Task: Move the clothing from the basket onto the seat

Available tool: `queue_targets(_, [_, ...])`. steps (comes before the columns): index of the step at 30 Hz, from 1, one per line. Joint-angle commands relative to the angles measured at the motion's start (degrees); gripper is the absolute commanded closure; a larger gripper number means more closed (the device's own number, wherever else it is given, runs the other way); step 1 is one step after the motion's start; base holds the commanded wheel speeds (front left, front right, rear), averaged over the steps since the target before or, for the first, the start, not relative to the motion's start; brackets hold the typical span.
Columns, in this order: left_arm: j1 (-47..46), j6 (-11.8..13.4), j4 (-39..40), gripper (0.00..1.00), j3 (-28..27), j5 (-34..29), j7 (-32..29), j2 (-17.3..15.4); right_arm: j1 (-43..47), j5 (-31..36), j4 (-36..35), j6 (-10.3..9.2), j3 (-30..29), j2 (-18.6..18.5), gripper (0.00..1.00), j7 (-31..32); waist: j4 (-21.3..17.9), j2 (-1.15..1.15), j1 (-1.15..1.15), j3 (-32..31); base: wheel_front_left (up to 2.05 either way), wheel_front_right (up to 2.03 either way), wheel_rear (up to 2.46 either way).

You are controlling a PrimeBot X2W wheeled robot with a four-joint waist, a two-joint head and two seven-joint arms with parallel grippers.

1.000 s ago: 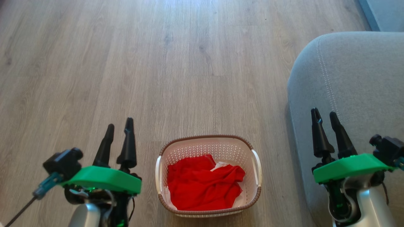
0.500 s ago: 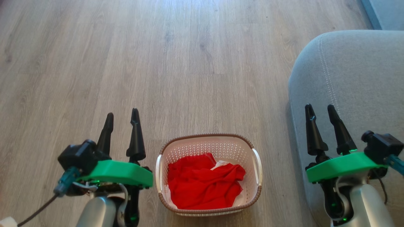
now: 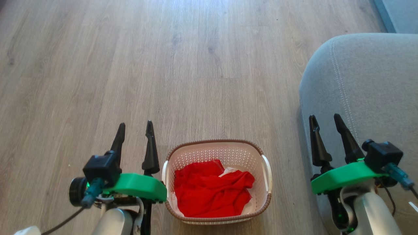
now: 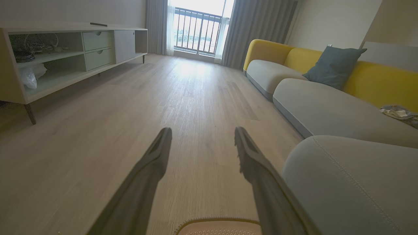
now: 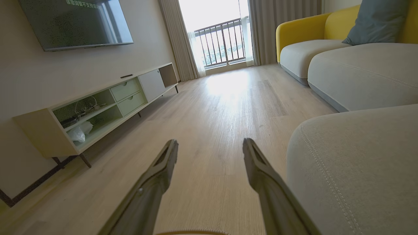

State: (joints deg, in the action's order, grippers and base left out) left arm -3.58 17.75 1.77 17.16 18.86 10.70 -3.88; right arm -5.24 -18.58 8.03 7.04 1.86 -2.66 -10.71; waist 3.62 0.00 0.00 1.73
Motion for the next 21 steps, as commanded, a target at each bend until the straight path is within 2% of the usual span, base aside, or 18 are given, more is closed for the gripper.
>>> queue_targets(1, [-2.46, -0.43, 1.39, 0.00, -0.92, -2.12, 1.02, -0.13, -2.05, 2.27, -1.24, 0.38, 1.17, -0.21, 0.00, -0.96, 0.06, 0.00, 0.00, 0.05, 0.00, 0.00, 0.00])
queue_targets(15, [-2.22, -2.54, -4.93, 0.00, 1.25, -12.54, 3.37, 0.71, -3.14, 11.01, 7.80, 0.43, 0.04, -0.21, 0.00, -3.34, 0.11, 0.00, 0.00, 0.87, 0.00, 0.00, 0.00])
queue_targets(21, [-2.59, -3.13, -6.78, 0.00, 1.51, -15.60, 4.30, 0.89, -4.39, 14.78, 8.95, 0.45, 0.34, -0.21, 0.00, -4.29, -0.09, 0.00, 0.00, 1.08, 0.00, 0.00, 0.00])
